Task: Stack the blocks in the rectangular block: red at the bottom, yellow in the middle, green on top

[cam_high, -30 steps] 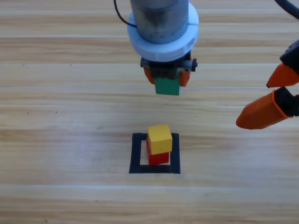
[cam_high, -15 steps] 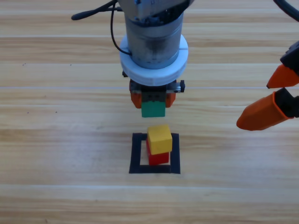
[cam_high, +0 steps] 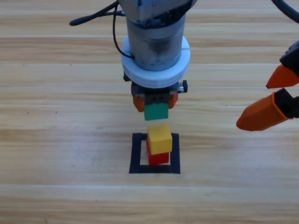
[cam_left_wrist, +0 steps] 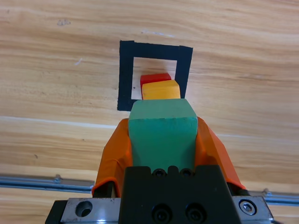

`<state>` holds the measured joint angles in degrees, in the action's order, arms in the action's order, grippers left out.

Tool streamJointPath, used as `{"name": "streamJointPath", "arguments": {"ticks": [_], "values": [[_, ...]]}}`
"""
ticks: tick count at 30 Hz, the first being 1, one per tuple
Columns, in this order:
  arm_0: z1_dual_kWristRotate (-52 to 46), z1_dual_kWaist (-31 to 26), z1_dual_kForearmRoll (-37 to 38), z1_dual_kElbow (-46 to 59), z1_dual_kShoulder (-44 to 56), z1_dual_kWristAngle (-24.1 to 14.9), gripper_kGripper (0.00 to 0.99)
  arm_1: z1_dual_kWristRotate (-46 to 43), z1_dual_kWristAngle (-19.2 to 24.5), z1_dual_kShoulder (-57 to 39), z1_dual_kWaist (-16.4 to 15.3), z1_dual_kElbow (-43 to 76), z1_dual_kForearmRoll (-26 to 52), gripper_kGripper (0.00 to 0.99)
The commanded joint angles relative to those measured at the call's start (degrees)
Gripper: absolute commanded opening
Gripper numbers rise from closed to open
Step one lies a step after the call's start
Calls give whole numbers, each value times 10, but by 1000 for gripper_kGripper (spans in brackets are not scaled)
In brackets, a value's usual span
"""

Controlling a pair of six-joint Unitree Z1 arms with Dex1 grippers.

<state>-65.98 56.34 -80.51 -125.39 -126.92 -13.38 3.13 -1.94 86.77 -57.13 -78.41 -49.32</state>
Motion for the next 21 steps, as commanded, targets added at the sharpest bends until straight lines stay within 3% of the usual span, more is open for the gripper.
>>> {"name": "streamJointPath", "arguments": {"ticks": [1, 21], "values": [[-42, 18, -4, 10, -24, 18, 0, -4, -6, 32, 12, 14, 12, 990], [-72, 23, -4, -15, -85, 11, 2, -5, -6, 32, 12, 14, 12, 990]]}}
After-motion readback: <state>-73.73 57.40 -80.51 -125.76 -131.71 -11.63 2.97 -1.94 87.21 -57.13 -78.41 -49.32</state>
